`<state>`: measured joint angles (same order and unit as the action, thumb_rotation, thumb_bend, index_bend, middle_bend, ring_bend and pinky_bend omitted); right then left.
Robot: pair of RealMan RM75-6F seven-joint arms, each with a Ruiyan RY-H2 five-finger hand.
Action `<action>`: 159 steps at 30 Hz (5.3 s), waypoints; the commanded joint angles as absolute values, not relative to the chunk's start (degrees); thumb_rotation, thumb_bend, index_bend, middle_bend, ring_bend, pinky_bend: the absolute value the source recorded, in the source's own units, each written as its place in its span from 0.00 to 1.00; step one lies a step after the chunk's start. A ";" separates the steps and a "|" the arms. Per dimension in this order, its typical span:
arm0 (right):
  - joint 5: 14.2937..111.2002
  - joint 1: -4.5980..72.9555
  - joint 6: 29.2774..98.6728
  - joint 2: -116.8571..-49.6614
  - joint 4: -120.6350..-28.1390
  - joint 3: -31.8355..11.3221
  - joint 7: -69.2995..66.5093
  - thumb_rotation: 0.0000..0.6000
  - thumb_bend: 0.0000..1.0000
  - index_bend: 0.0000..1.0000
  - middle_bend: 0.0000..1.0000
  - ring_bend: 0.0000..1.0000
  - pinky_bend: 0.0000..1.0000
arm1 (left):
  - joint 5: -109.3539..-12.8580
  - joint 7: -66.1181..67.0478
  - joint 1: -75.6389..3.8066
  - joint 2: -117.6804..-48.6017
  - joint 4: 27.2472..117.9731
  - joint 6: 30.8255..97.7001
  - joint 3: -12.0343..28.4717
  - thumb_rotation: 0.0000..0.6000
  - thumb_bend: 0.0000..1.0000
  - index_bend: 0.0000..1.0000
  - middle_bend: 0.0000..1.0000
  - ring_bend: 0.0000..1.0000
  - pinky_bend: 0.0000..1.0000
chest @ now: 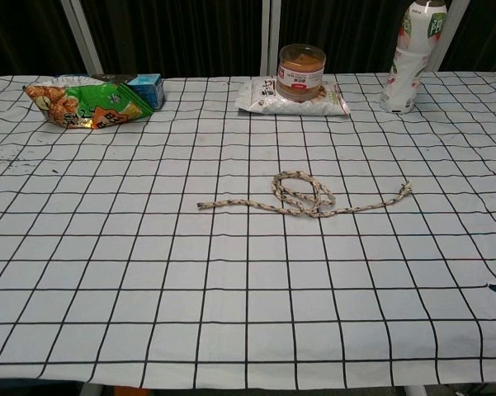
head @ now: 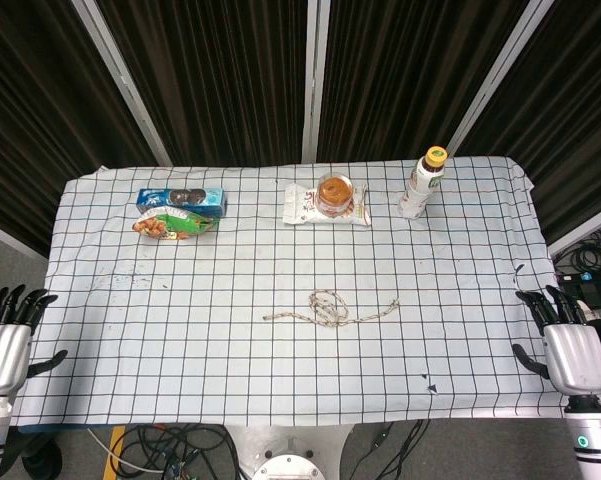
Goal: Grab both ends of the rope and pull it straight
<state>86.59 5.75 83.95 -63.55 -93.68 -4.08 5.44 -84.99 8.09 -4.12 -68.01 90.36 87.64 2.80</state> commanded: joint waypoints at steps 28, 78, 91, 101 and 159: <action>87.31 31.81 53.90 -76.40 -87.23 -8.29 13.47 1.00 0.23 0.38 0.14 0.00 0.00 | -84.56 6.38 -4.31 -68.57 89.30 86.95 3.08 1.00 0.05 0.20 0.15 0.06 0.04; 77.48 34.66 53.12 -90.94 -74.38 -4.98 17.68 1.00 0.34 0.52 0.18 0.00 0.00 | -82.82 3.34 -5.55 -70.08 85.61 83.16 2.91 1.00 0.05 0.20 0.15 0.06 0.04; 76.87 34.91 53.91 -91.19 -74.49 -4.96 18.40 1.00 0.39 0.58 0.19 0.00 0.00 | -84.42 1.80 -6.97 -70.26 84.74 82.12 2.96 1.00 0.05 0.21 0.15 0.06 0.04; 74.60 35.66 53.88 -89.22 -78.95 -6.75 19.20 1.00 0.43 0.62 0.20 0.00 0.00 | -95.22 -8.30 -18.95 -70.34 87.33 75.36 5.13 1.00 0.06 0.27 0.18 0.06 0.04; 67.45 37.38 55.19 -86.70 -85.01 -7.83 19.87 1.00 0.48 0.65 0.21 0.00 0.00 | -62.09 21.84 -48.83 -105.85 73.25 50.34 10.68 1.00 0.31 0.52 0.14 0.00 0.00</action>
